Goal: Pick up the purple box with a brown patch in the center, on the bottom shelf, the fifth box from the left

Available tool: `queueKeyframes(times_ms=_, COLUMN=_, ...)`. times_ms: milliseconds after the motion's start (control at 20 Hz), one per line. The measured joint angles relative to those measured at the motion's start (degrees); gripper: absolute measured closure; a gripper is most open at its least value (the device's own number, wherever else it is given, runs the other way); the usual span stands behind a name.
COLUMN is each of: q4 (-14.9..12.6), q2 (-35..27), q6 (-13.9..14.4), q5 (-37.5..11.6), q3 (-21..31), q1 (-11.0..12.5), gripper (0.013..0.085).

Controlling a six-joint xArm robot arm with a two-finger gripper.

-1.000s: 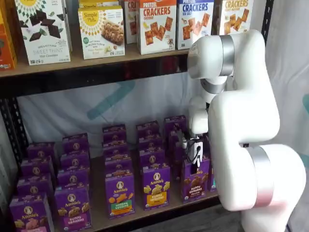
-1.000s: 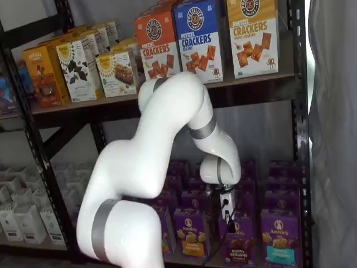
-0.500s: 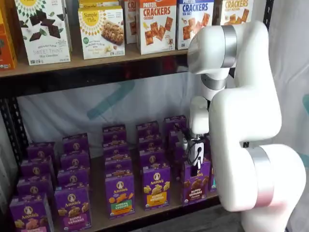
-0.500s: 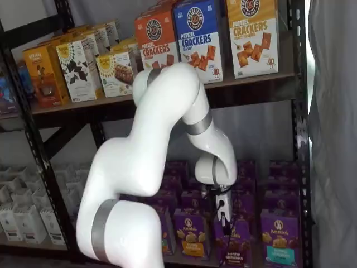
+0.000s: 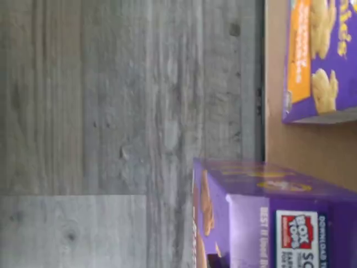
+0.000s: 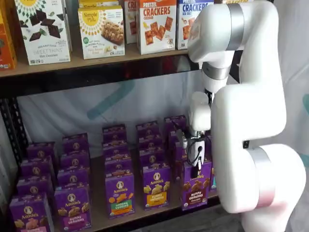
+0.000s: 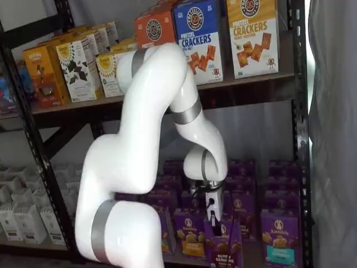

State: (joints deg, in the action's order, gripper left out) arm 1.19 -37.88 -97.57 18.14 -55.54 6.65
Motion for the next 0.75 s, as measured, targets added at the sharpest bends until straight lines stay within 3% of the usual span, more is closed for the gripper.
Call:
queueKeyframes(times_ms=300, q4=1.61, q2=7.08, q6=-0.12, q5=-1.78, q3=7.60, q1=-1.44, gripper=0.0730)
queueKeyframes(times_ms=600, q4=2.89, q2=14.86, q6=-0.05, q5=0.55, q3=13.49, q1=-2.63, gripper=0.0730)
queueKeyframes(times_ms=750, q4=1.27, q2=18.29, q6=1.59, q5=0.52, q3=16.14, q1=-2.73, gripper=0.0730)
